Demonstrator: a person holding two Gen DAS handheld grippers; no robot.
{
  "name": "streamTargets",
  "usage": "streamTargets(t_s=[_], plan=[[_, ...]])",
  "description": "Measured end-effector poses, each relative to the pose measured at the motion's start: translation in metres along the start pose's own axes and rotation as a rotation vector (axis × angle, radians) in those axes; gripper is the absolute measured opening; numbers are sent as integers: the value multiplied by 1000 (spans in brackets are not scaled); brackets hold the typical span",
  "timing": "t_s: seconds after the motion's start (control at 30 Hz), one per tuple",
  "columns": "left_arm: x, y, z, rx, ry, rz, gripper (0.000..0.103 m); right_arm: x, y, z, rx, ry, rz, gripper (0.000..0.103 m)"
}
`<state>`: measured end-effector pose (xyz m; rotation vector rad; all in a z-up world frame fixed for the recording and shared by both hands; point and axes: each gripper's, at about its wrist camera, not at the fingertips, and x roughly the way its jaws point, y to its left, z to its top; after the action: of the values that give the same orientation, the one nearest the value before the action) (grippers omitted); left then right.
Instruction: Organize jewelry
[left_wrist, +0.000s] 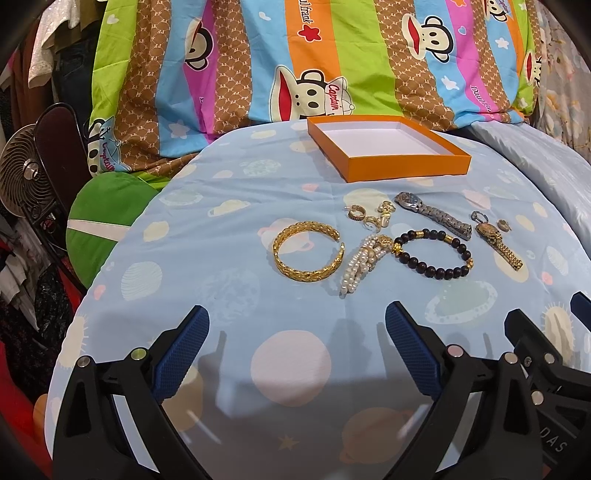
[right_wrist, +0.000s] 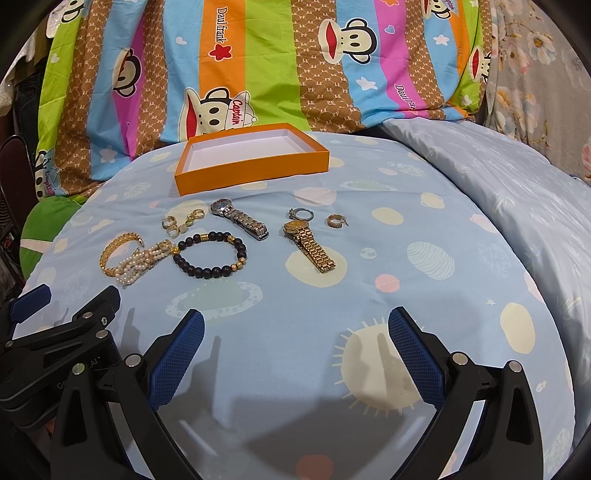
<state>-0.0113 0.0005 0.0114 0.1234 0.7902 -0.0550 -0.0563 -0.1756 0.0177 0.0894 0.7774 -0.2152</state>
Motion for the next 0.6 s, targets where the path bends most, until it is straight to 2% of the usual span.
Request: streamTargets(t_s=[0.6], plan=[[1,-1,0,1,2,0,94,1,0,-1,1,2,2,98]])
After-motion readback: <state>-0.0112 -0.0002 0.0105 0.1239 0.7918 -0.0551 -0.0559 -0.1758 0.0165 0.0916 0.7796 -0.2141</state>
